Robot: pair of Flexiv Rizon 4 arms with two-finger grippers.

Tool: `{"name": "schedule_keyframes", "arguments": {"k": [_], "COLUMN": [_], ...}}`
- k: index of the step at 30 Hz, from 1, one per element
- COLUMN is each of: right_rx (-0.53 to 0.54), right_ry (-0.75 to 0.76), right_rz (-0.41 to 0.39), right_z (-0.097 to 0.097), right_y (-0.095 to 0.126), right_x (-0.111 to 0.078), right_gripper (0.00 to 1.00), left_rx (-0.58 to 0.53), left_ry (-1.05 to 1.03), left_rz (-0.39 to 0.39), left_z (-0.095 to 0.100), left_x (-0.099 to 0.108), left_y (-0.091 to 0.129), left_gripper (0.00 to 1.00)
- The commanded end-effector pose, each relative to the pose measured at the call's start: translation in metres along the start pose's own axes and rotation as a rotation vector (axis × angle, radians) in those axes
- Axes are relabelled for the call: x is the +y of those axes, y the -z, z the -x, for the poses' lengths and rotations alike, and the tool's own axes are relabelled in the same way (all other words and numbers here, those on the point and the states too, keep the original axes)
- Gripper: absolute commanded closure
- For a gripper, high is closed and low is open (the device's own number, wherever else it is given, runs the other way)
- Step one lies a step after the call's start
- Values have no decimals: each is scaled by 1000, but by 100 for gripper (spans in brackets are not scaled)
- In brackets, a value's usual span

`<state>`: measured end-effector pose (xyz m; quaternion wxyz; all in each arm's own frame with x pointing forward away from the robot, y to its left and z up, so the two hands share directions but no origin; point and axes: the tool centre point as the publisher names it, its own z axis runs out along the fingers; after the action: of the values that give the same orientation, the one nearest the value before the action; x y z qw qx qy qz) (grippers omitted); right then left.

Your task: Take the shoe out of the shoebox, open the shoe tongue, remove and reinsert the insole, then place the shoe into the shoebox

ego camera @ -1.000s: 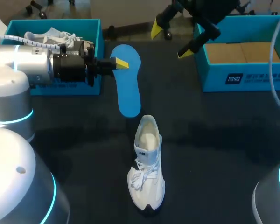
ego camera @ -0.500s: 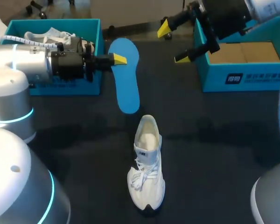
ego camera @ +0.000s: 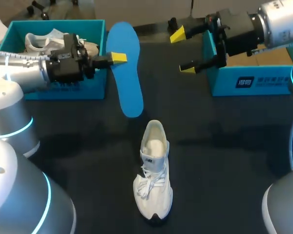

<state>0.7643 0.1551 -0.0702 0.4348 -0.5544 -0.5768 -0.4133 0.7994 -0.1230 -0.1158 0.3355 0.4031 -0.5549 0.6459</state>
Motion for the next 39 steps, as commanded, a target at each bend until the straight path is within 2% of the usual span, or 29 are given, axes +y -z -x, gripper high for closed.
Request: {"name": "schedule_keyframes", "arguments": {"k": [1,7,13,16,31,34,39], "right_rx": [98,117,117,117,117,117,117], "right_ry": [-6,-7,-7,-7,-7,-7,-7], "right_rz": [2,3,3,3,3,3,3], "right_z": [7,9,9,9,9,9,9], "right_y": [-4,-5,-5,-5,-5,-5,-5], "right_x": [-2,-3,-3,-3,-3,-3,-3], "right_gripper": [0,0,0,0,0,0,0], "left_rx": [41,65,82,94,67,90,160], "left_ry": [-114,-285,-616,-739,-1195,-1303,-1510], "left_rz": [-7,2,-77,-71,127,165,172], "left_z": [-4,-12,-13,-12,-19,-20,-17], "left_x": [2,2,3,4,13,12,10], "left_y": [5,7,9,11,7,9,11], "left_gripper": [100,100,100,100,100,100,100]}}
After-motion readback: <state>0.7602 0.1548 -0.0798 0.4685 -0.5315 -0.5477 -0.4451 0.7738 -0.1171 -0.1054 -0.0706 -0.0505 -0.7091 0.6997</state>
